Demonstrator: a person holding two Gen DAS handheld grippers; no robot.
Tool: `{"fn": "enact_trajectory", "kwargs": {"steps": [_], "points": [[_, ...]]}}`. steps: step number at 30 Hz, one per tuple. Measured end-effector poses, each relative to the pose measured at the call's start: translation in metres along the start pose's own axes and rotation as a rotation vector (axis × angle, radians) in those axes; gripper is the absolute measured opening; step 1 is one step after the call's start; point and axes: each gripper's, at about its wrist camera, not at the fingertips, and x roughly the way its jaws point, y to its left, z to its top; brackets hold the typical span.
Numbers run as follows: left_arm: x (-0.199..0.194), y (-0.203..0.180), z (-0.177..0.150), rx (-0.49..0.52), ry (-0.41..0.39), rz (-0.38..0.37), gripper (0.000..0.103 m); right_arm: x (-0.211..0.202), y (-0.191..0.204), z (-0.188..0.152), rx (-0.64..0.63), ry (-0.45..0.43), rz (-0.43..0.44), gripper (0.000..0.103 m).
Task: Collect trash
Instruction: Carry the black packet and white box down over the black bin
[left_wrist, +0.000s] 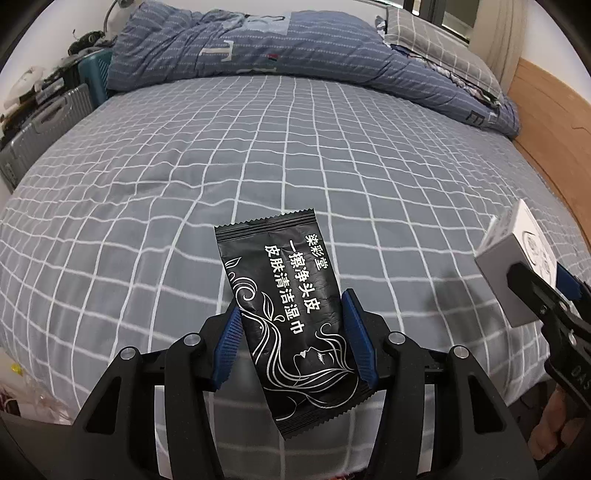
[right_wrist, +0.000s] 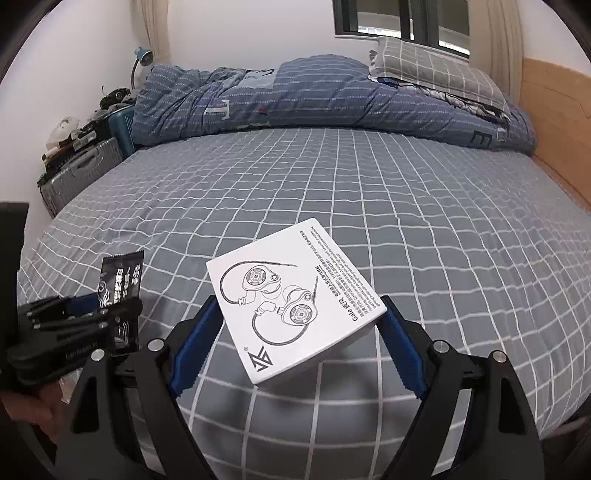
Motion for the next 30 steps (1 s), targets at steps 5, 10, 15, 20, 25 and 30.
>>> {"fn": "enact_trajectory", "kwargs": {"steps": [5,10,15,20,25,30], "points": [[-0.015,-0.006,-0.017,0.012,-0.002,-0.011,0.052,-0.014,0.003,-0.009,0.007,-0.006,0.004,0.081],[-0.027,-0.008,-0.033,0.013,0.003,-0.018,0.052,-0.031,0.005,-0.021,0.020,0.001,0.015,0.081],[-0.043,-0.010,-0.052,0.009,0.007,-0.032,0.052,-0.046,0.014,-0.041,-0.001,0.020,0.019,0.081],[-0.058,-0.013,-0.075,0.013,0.012,-0.044,0.052,-0.061,0.018,-0.061,-0.016,0.035,0.019,0.081],[-0.070,-0.020,-0.093,0.025,0.020,-0.055,0.052,-0.077,0.017,-0.079,0.002,0.045,0.025,0.081],[-0.082,-0.023,-0.113,0.024,0.031,-0.063,0.052,-0.089,0.019,-0.094,0.000,0.064,0.031,0.081]]}}
